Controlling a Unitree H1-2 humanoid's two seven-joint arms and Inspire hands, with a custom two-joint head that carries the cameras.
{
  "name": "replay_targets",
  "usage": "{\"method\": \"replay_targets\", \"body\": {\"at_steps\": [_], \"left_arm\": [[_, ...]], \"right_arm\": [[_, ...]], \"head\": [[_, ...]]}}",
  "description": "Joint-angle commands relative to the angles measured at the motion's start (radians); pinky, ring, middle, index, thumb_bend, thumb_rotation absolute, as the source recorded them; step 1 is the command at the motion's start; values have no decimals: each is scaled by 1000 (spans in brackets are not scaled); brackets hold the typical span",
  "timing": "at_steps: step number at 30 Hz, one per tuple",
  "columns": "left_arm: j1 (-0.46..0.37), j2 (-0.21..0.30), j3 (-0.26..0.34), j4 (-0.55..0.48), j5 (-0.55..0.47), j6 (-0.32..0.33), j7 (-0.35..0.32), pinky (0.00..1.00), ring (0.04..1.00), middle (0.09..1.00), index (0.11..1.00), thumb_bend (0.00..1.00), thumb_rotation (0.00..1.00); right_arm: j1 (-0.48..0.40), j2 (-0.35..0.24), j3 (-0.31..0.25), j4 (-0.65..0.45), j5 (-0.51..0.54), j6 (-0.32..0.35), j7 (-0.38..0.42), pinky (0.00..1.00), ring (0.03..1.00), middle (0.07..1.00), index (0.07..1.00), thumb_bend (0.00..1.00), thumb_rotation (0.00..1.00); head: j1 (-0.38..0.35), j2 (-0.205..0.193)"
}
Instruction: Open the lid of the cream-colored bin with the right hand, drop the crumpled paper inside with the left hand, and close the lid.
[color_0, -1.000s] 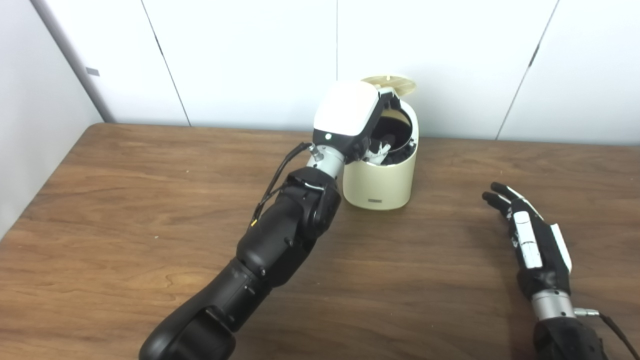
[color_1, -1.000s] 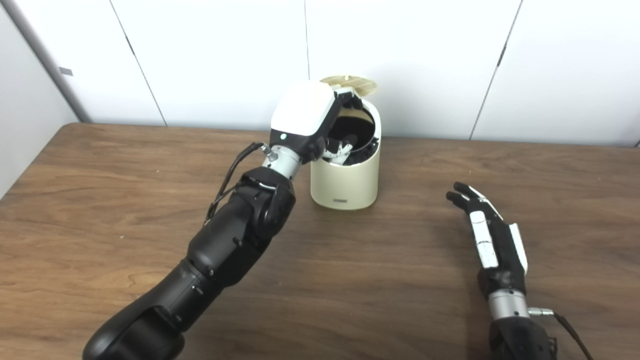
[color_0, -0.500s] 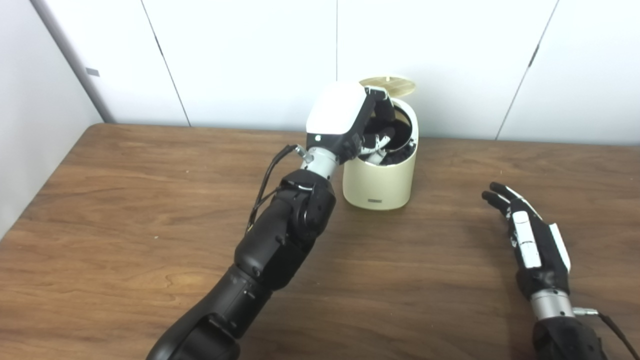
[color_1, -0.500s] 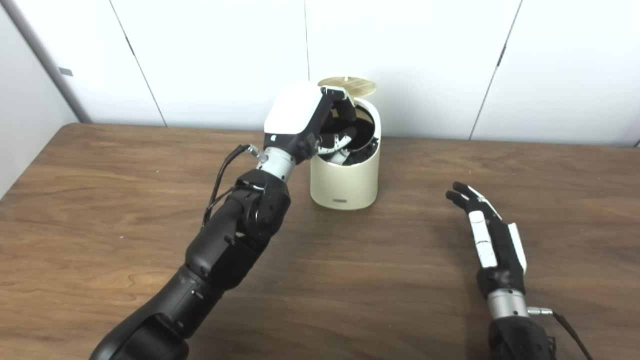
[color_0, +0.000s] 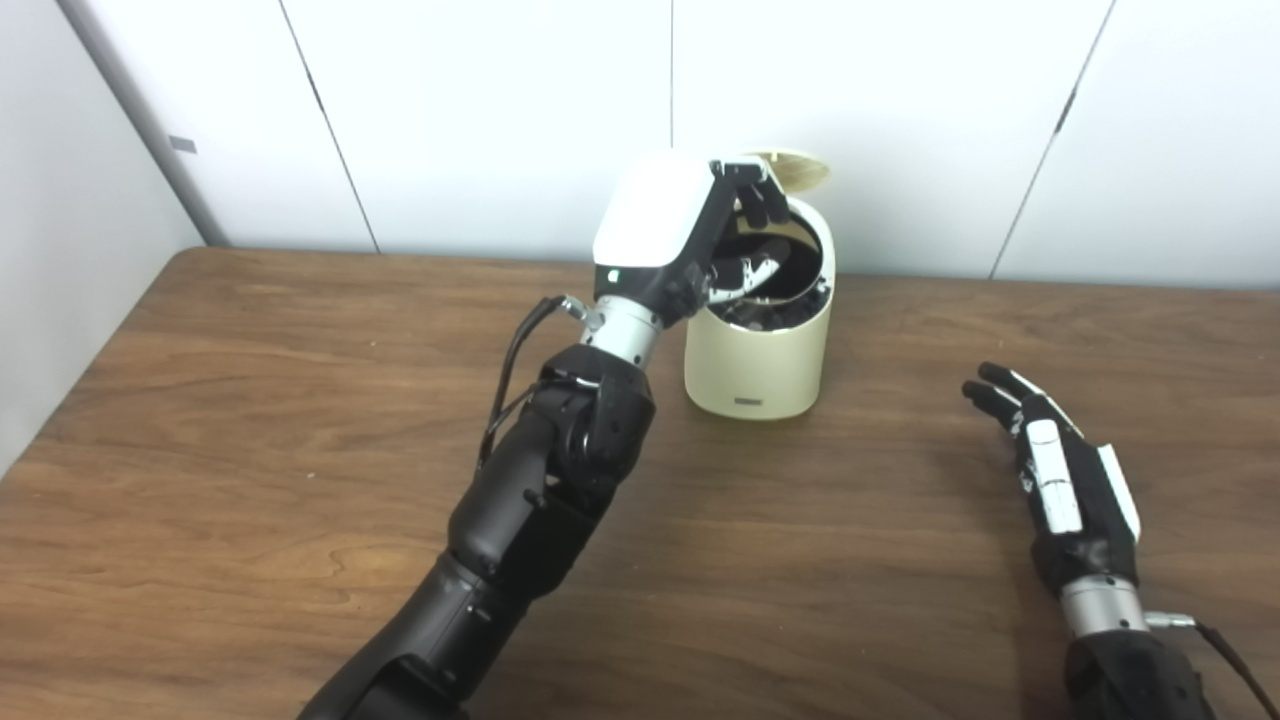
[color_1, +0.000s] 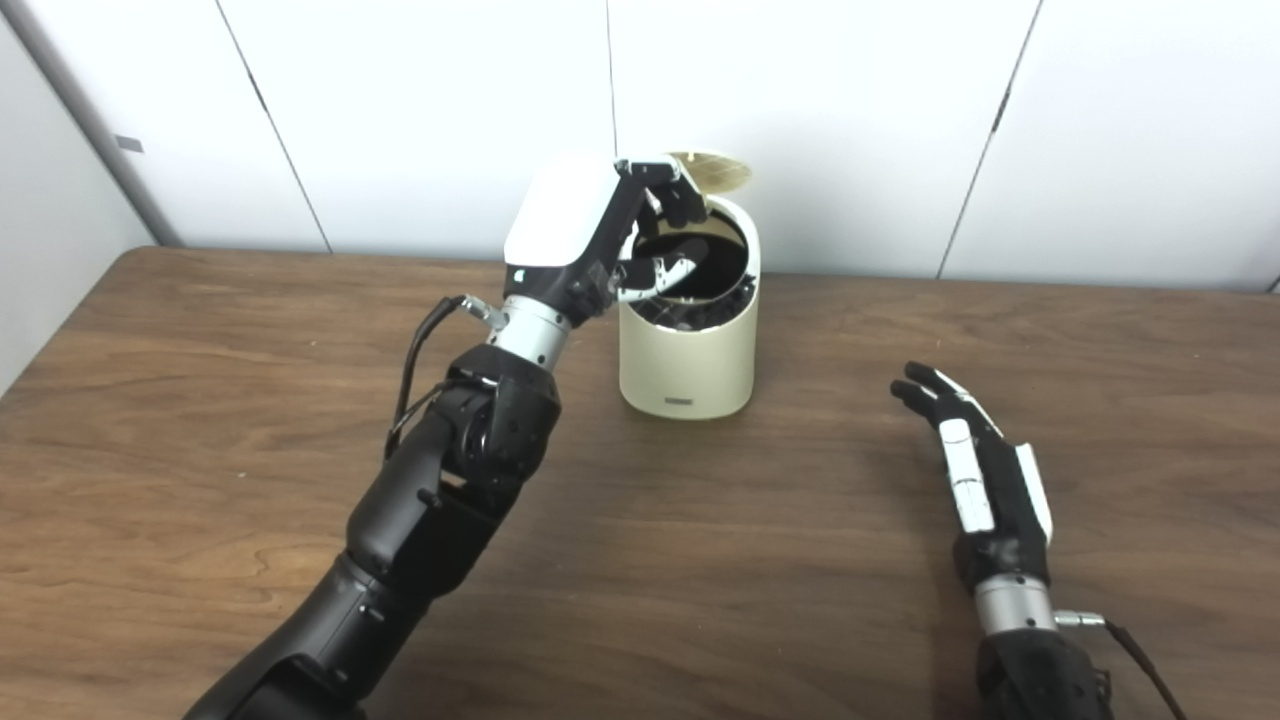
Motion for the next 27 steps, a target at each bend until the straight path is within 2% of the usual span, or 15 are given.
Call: {"method": "replay_targets", "body": {"at_steps": [1, 6, 9, 14, 16, 21, 25, 27], "left_arm": [[-13, 11, 31, -46, -42, -31, 6, 367, 423, 513, 482, 476, 0], [39, 19, 75, -85, -99, -76, 23, 354, 435, 522, 460, 475, 0], [76, 18, 99, -113, -109, -86, 38, 391, 442, 534, 463, 476, 0], [131, 25, 151, -169, -147, -59, 10, 372, 441, 515, 466, 477, 0], [158, 24, 191, -195, -179, -29, -1, 353, 441, 512, 463, 476, 0], [198, 11, 284, -208, -287, 0, 1, 300, 413, 497, 492, 472, 0], [231, -3, 361, -190, -410, -9, 9, 309, 438, 511, 490, 474, 0], [252, -5, 379, -192, -446, 1, 0, 313, 435, 499, 515, 474, 0]], "right_arm": [[-7, -4, -1, 7, 2, -41, 0, 999, 863, 786, 792, 484, 913], [-8, -5, -2, 10, 5, -40, 2, 1000, 880, 794, 794, 505, 902], [-8, -3, -6, 3, 16, -28, 3, 1000, 888, 797, 795, 515, 896], [-9, -5, -5, 8, 22, -34, 5, 1000, 884, 801, 802, 485, 891], [-11, -2, -9, 11, 38, -39, 9, 994, 885, 804, 804, 495, 887], [-15, 3, -15, 1, 71, -42, 14, 950, 882, 809, 798, 480, 864], [-16, 2, -19, 3, 92, -62, 23, 931, 887, 830, 801, 448, 856], [-18, 3, -24, 5, 107, -63, 27, 930, 895, 838, 798, 448, 838]], "head": [[1, 0], [0, 1], [1, 2], [4, 1], [4, 1], [6, 3], [7, 5], [3, 6]]}}
